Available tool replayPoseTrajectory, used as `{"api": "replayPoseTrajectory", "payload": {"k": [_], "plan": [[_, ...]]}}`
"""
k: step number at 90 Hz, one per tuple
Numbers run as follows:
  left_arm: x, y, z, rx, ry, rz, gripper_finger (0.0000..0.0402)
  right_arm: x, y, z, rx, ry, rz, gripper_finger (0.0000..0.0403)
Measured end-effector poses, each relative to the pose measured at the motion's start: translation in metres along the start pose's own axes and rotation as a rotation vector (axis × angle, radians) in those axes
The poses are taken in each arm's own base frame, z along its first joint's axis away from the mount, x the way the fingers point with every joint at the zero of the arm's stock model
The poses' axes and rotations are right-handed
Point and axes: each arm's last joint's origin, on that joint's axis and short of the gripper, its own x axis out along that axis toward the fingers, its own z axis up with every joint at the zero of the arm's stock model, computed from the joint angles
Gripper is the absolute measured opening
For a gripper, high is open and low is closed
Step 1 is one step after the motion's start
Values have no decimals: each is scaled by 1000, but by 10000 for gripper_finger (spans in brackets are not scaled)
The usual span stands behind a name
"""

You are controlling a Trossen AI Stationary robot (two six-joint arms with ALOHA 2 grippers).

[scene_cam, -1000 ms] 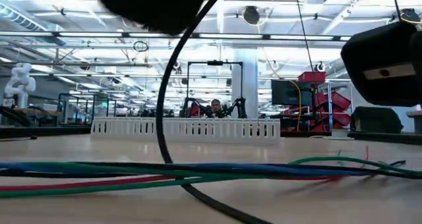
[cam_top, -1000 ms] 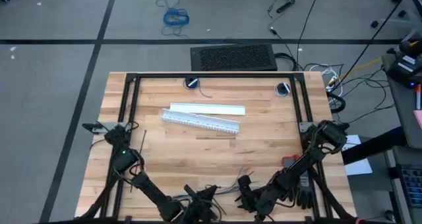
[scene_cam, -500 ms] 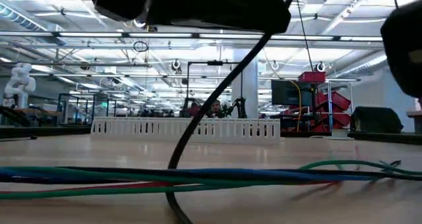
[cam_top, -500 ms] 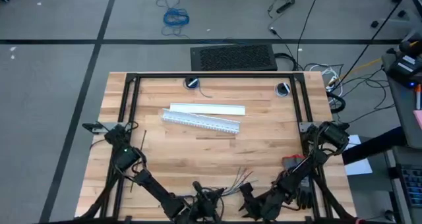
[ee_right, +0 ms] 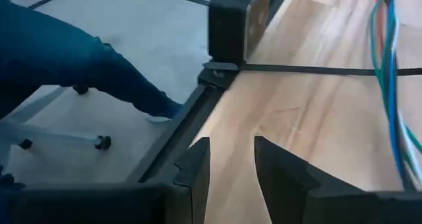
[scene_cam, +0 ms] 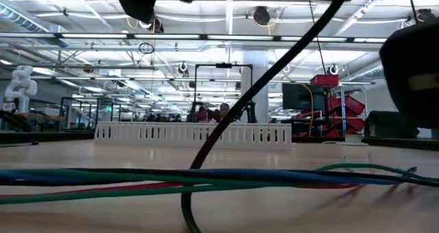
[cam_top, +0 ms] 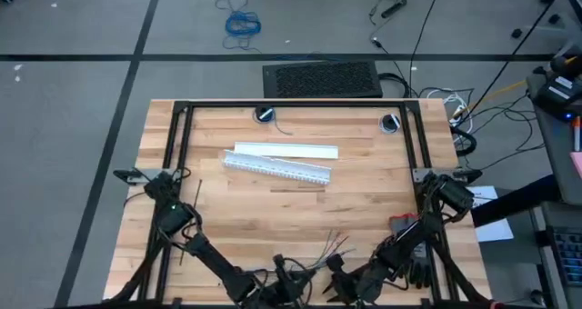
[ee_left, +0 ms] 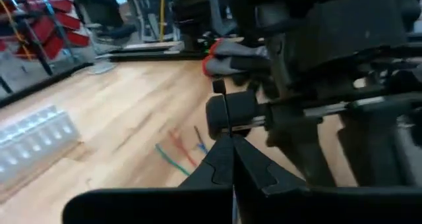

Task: Ziptie cables
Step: Wrap the cable wire using a zip tie

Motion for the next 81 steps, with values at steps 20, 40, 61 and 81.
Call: {"api": "replayPoseTrajectory", "payload": {"k": [20,40,61,81], "plan": [[-11,12,-24,367,44,169,0,0,0,0,1,3,0,112],[-20,17,-39,222,129,92,0,0,-1,-5,11,54,-4,112],[-21,14,-42,-25,206,18,0,0,1,-4,16,56,58,112],[-21,12,-42,-53,205,5,0,-1,6,1,-21,17,172,112]]}}
